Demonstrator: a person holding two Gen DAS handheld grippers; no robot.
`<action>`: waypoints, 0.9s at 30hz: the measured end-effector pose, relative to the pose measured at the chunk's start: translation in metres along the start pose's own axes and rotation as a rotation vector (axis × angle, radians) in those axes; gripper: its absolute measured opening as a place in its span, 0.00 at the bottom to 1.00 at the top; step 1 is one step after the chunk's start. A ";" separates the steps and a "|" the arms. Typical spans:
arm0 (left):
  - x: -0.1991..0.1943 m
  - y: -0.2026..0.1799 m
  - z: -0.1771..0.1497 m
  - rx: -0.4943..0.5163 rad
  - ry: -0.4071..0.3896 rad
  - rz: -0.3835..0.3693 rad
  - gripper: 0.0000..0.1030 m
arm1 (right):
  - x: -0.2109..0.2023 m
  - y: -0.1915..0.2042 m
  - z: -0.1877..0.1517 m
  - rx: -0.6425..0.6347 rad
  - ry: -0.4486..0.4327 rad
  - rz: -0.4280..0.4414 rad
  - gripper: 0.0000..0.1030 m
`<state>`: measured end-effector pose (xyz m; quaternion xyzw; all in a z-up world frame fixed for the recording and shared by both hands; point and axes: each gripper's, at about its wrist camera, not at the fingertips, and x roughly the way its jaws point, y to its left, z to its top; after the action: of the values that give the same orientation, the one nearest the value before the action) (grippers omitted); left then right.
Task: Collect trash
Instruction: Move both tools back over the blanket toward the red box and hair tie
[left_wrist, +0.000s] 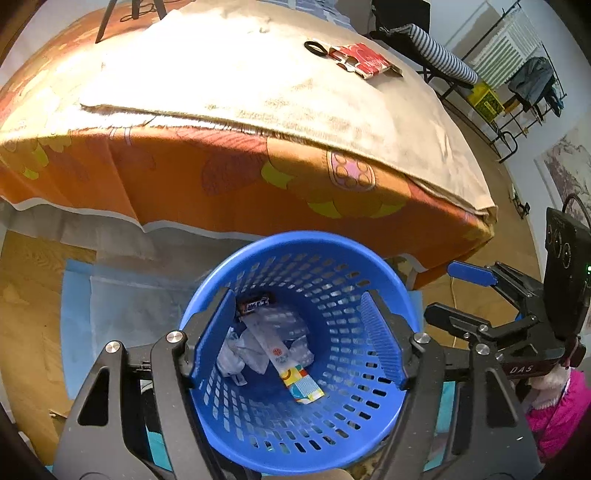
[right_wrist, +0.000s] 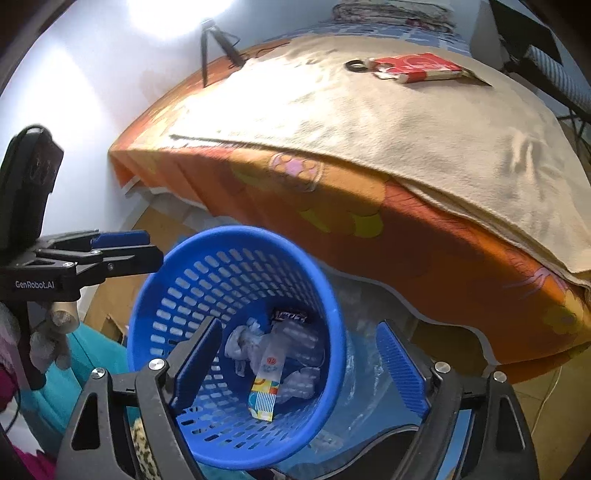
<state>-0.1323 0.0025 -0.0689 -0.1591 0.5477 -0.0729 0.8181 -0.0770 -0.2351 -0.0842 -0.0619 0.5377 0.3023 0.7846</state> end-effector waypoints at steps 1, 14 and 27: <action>0.000 -0.001 0.002 0.003 -0.002 0.001 0.71 | -0.001 -0.002 0.001 0.013 -0.001 -0.001 0.91; -0.009 -0.019 0.081 0.057 -0.096 0.009 0.71 | -0.048 -0.056 0.065 0.175 -0.201 -0.081 0.99; 0.017 -0.022 0.190 0.059 -0.163 0.053 0.71 | -0.057 -0.124 0.154 0.277 -0.359 -0.122 1.00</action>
<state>0.0502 0.0112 -0.0103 -0.1257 0.4809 -0.0544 0.8660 0.1010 -0.2937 0.0020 0.0689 0.4210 0.1835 0.8856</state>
